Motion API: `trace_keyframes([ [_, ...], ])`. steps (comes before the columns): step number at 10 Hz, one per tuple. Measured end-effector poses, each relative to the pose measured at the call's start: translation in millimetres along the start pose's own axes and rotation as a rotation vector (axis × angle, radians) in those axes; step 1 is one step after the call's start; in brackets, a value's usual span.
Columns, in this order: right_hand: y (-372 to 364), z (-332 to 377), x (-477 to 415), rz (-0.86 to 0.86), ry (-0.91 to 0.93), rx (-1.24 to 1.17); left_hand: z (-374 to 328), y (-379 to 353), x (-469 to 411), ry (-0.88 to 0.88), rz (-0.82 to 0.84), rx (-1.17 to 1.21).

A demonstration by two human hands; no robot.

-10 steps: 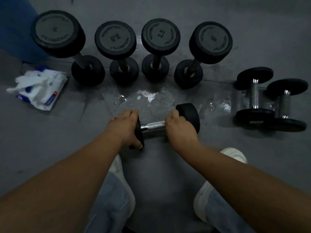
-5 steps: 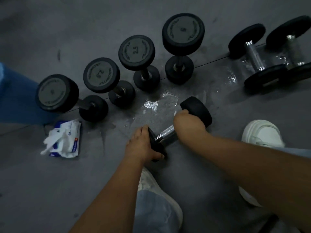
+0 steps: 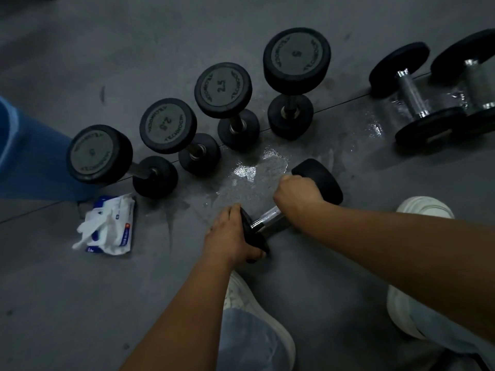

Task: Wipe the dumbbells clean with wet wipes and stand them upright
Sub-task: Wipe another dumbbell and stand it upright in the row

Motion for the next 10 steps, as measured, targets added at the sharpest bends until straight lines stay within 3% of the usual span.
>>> trace_keyframes([
  [1, -6, 11, 1, 0.088, 0.008, 0.037, 0, -1, 1, 0.004, -0.007, -0.01],
  [3, 1, 14, 3, 0.01, 0.08, 0.135, 0, 0, 1, 0.005, 0.0, 0.001],
  [8, 13, -1, 20, 0.003, 0.179, 0.026, -1, 2, 0, -0.006, -0.002, 0.007],
  [9, -8, 3, 31, -0.041, 0.125, -0.383, -1, 1, 0, -0.005, 0.004, 0.002],
  [10, -72, -5, 64, -0.175, -0.49, -1.564, -1, 4, -3, -0.002, 0.019, 0.007],
])
Point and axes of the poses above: each hand's wrist, its own x-axis away from the middle knuckle, its own y-axis out of the back of the hand, z = x × y, the point moved 7 cm from there along -x, towards the middle knuckle, and after that the axes turned 1 degree about z, right-handed, at the moved point
